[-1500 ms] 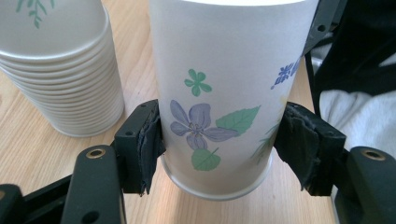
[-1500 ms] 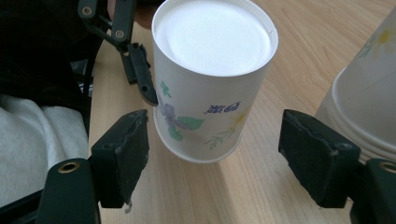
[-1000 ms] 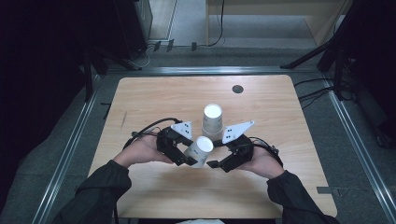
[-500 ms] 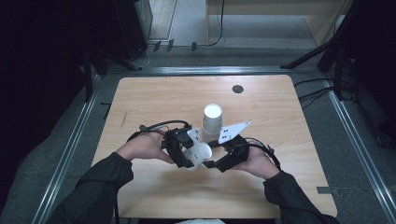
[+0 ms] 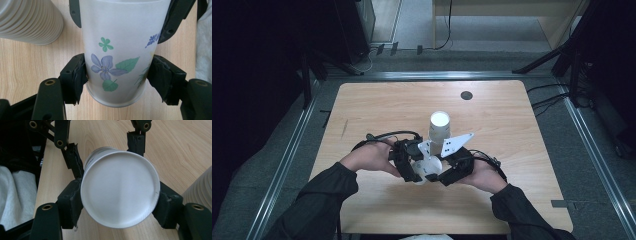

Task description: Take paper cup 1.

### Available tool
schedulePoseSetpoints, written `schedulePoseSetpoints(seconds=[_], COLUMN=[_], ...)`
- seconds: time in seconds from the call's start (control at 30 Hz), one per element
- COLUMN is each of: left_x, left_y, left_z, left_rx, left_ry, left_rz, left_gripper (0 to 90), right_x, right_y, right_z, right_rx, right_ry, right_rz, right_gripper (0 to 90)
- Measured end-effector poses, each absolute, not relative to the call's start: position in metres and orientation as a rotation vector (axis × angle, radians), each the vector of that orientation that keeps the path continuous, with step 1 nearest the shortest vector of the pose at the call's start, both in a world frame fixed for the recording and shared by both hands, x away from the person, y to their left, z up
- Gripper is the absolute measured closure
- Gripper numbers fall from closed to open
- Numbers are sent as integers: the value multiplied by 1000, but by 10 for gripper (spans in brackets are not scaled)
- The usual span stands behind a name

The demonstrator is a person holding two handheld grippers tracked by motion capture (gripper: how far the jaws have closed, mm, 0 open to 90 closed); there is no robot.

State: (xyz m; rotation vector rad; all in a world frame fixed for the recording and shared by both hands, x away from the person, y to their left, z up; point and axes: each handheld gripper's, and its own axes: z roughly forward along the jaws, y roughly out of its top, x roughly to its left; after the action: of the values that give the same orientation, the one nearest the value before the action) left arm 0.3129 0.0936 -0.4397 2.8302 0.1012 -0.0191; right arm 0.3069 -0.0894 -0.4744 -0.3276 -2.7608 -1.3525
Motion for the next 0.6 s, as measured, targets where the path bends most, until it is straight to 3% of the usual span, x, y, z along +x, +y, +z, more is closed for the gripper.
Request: schedulePoseSetpoints(seconds=[0.17, 0.23, 0.3, 0.6], left_x=[314, 314, 314, 320], left_y=[98, 101, 103, 121], left_z=[-439, -438, -438, -443], left_rx=[2786, 2766, 2754, 2624], left_ry=[97, 111, 133, 225], left_rz=[-67, -72, -58, -104], left_gripper=[281, 192, 163, 147], right_x=[306, 306, 307, 310], right_y=[-89, -90, -92, -104], right_z=[-472, -471, -470, -463], right_rx=[-311, -311, -320, -353], right_ry=[-2754, -2758, -2751, -2716], right_rz=[-1341, -1356, -1360, -1413], right_gripper=[347, 347, 347, 347])
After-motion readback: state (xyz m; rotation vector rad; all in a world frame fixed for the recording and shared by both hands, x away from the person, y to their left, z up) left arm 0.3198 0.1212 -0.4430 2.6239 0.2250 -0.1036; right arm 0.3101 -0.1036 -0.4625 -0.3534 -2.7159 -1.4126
